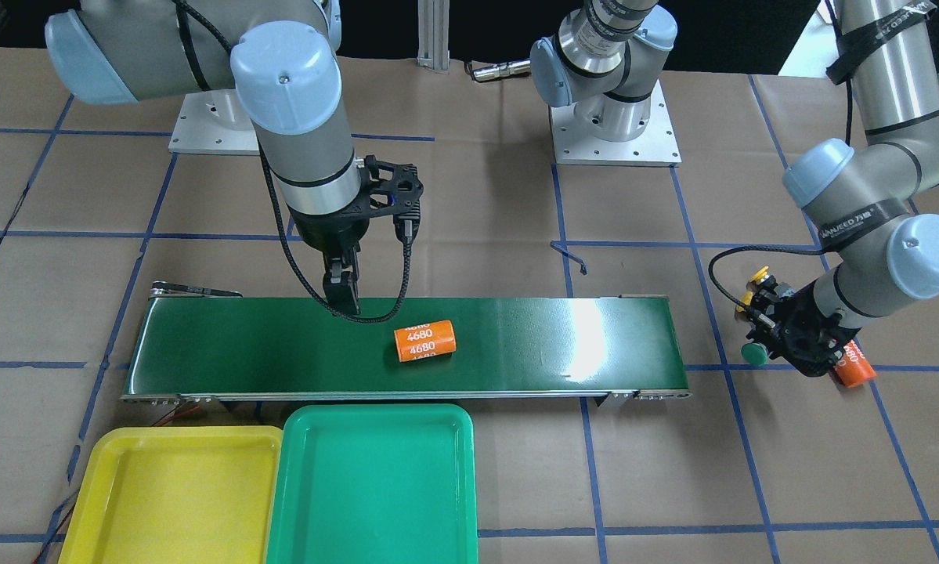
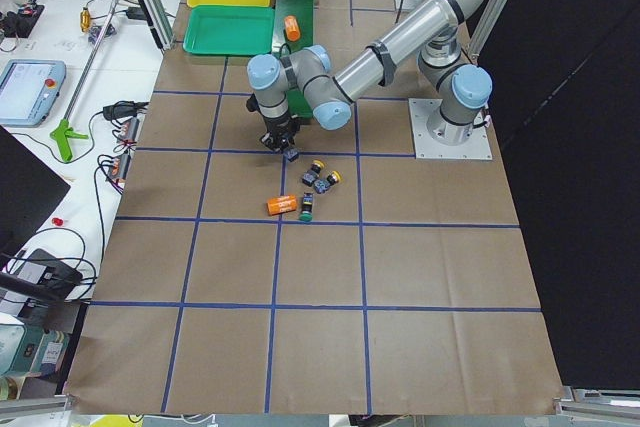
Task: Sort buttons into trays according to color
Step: 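Release the cylinder on the belt and grasp a green-capped button with the left gripper, then place the green-capped button on the conveyor with the left gripper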
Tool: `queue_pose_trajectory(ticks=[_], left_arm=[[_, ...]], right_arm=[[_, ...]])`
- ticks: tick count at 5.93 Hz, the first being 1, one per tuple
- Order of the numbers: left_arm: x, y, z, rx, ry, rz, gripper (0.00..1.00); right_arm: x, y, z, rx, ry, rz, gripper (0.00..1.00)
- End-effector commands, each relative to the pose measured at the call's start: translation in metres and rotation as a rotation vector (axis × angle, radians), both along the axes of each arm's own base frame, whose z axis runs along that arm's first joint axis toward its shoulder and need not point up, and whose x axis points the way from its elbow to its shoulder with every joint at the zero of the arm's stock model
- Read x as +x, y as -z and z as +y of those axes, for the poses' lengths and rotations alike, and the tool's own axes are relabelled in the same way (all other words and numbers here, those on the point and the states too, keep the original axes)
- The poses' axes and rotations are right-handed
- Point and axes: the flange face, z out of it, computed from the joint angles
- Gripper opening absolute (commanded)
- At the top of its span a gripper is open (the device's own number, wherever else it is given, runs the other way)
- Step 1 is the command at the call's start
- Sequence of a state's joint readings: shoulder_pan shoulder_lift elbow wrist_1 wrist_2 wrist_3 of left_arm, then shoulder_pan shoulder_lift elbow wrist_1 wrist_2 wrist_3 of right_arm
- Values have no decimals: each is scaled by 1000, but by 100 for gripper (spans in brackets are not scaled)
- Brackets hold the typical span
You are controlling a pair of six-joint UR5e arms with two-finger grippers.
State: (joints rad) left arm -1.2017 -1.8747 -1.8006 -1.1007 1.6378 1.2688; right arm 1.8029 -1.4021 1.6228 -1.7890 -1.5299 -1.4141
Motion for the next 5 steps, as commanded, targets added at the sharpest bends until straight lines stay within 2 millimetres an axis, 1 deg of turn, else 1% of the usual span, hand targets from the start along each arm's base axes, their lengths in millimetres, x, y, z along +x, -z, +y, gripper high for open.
queue_pose_trajectory(ticks=[1,2,3,4,5], left_arm=[[-109,-64,4,-80,181,-26,0],[-152,-51,8,-46,292,-3,0],[-196,-32,8,-14,388,-6,0],[-220,-16,10,5,448,0,0],[-221,-10,10,15,446,3,1]], right_arm=[[-11,-17,12,36,13,8,100],[-12,-18,11,34,16,4,100],[-13,-18,10,34,19,2,100],[-14,-19,10,33,20,4,100],[-12,-19,12,32,19,7,100]])
